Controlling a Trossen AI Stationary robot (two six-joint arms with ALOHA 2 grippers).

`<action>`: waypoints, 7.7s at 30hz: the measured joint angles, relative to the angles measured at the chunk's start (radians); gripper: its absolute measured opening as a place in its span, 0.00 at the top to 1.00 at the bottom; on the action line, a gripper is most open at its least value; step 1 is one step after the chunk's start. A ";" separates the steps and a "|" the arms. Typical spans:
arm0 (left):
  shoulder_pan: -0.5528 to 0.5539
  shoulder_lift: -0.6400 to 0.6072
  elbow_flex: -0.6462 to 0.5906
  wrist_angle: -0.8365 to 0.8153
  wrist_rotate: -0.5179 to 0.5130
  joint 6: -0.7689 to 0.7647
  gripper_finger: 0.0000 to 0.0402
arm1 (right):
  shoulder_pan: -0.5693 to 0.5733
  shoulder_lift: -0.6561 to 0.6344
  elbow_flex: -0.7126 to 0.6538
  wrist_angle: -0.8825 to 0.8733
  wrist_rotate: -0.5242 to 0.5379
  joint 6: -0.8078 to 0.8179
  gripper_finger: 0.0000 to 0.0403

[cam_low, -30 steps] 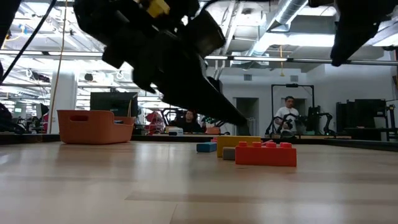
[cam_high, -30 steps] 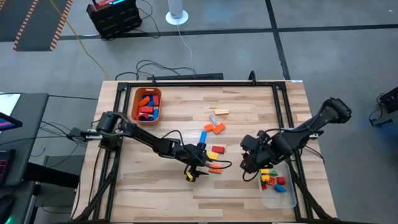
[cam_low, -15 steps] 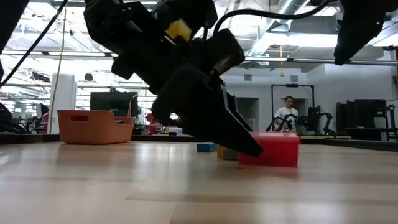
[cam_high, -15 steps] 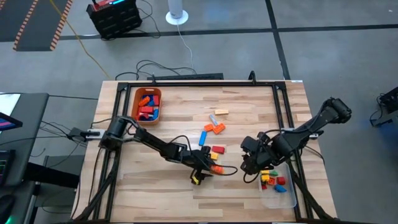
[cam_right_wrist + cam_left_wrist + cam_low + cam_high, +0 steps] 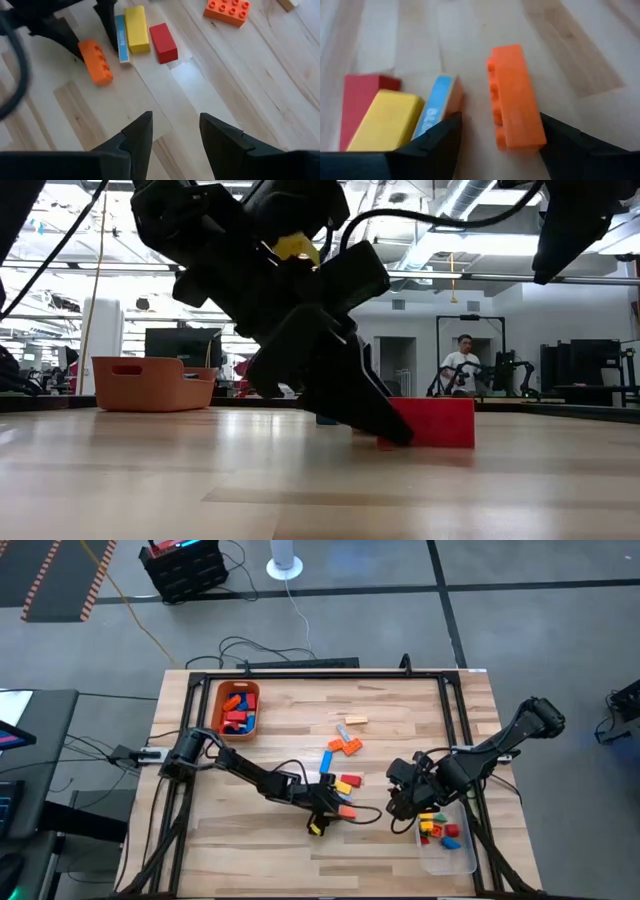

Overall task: Sort blocks by size
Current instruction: Put the large orange game piece into the orange bin, then put the large yellow wooden block into the orange bin

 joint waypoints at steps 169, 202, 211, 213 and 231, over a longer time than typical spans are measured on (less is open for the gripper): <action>0.039 -0.693 -0.476 -0.145 -0.633 -0.088 0.44 | -0.282 0.459 -0.385 1.331 0.098 -0.723 0.57; 0.039 -0.692 -0.476 0.007 -0.202 -0.033 0.44 | -0.185 0.311 -0.383 1.719 0.155 -0.975 0.60; 0.005 -0.692 -0.476 0.020 -0.199 -0.028 0.44 | -0.182 0.381 -0.319 1.802 0.116 -1.059 0.60; 0.000 -0.690 -0.476 0.025 -0.199 -0.022 0.44 | -0.190 0.381 -0.290 1.810 0.104 -1.105 0.60; -0.026 -0.686 -0.476 0.212 -0.201 -0.047 0.39 | -0.267 0.378 -0.195 1.824 -0.070 -1.151 0.60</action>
